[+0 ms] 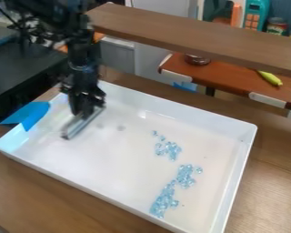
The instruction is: Sweep into pile
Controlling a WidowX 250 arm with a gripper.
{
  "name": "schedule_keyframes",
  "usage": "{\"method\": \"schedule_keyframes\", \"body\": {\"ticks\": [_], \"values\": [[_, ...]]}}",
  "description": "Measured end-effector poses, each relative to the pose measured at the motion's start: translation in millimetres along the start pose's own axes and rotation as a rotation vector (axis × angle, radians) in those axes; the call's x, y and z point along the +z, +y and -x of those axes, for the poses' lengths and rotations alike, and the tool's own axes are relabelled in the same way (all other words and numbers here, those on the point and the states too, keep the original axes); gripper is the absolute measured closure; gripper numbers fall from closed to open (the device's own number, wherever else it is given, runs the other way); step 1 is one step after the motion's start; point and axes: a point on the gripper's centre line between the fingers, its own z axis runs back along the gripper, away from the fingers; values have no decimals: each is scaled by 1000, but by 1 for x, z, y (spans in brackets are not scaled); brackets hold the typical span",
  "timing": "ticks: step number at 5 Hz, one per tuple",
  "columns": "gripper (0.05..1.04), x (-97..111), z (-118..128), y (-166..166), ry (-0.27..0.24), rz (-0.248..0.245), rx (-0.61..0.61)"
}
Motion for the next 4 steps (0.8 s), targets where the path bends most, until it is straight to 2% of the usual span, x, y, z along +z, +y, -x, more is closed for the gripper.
{"method": "schedule_keyframes", "body": {"ticks": [1, 2, 3, 4], "values": [[758, 0, -8, -37, 4, 15, -54], [758, 4, -14, -70, 9, 54, -83], [758, 5, -19, -104, -4, 67, -164], [758, 5, -18, -111, -36, 67, -207]]}}
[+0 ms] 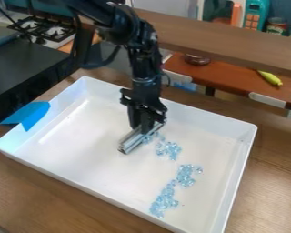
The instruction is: Sweep into pile
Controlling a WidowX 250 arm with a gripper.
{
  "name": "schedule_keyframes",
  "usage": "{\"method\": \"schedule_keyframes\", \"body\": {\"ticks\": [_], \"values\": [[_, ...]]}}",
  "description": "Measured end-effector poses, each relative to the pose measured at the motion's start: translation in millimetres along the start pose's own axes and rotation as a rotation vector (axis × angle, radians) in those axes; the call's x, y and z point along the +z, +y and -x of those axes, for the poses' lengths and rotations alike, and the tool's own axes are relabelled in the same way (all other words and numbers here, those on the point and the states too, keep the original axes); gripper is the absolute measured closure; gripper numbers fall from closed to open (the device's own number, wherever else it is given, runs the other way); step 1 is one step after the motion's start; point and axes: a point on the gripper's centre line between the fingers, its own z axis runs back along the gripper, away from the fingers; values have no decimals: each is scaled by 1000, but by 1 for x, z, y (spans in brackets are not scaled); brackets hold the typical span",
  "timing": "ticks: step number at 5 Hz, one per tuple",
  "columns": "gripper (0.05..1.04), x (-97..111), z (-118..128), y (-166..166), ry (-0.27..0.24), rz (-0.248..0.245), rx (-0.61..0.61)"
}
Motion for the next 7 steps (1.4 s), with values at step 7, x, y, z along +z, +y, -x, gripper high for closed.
{"method": "schedule_keyframes", "body": {"ticks": [7], "values": [[758, -1, 72, -111, -40, 90, -446]]}}
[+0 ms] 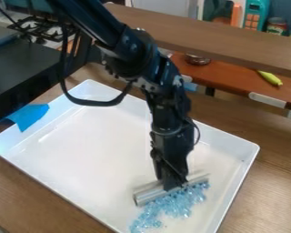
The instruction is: Sweep into pile
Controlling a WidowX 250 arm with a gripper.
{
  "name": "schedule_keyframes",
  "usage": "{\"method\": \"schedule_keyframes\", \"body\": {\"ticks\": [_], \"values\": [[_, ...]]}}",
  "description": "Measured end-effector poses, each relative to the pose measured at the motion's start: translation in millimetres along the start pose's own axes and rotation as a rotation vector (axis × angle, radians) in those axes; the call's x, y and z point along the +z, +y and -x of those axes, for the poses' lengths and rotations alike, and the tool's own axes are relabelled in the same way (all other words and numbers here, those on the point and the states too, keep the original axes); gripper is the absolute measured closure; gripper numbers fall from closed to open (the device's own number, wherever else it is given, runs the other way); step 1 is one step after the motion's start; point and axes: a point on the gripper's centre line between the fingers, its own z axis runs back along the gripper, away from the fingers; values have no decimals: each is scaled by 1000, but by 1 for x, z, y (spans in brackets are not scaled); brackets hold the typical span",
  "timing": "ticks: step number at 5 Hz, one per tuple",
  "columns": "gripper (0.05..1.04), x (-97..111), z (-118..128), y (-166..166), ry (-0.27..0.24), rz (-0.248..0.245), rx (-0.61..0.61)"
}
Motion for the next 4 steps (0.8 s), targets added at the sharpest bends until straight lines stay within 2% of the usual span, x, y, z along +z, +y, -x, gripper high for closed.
{"method": "schedule_keyframes", "body": {"ticks": [1, 2, 3, 4], "values": [[758, 2, 5, -8, 19, 43, -14], [758, 16, 8, 2, 2, 63, 16], [758, 43, 11, 37, -65, 49, 96], [758, 62, 22, 56, -92, 29, 135]]}}
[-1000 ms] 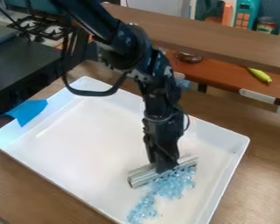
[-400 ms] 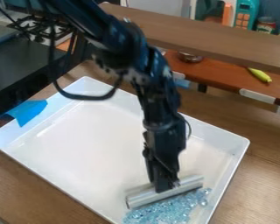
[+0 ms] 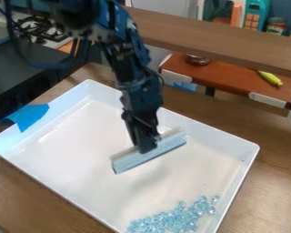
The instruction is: Sweep into pile
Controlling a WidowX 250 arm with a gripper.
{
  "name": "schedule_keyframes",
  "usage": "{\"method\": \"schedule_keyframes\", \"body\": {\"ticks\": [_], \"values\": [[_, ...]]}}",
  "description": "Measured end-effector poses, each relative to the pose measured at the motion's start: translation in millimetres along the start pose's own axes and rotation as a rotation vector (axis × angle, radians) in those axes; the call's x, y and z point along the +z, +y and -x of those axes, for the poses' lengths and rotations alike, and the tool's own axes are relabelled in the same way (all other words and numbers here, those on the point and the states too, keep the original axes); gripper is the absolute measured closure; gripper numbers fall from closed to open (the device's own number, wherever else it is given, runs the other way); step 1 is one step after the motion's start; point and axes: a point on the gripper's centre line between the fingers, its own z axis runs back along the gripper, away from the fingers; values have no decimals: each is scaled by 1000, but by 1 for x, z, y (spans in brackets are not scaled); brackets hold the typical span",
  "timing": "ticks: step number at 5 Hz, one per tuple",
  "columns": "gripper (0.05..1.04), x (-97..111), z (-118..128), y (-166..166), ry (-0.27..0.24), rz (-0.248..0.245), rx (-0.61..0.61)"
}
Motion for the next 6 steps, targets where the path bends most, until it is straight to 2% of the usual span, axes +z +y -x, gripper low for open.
{"method": "schedule_keyframes", "body": {"ticks": [1, 3, 4, 6], "values": [[758, 8, 13, 33, -6, -109, 61], [758, -10, 43, 33, 9, -92, 203], [758, -18, 45, 24, 7, -85, 222], [758, -46, 36, -8, -17, -111, 183]]}}
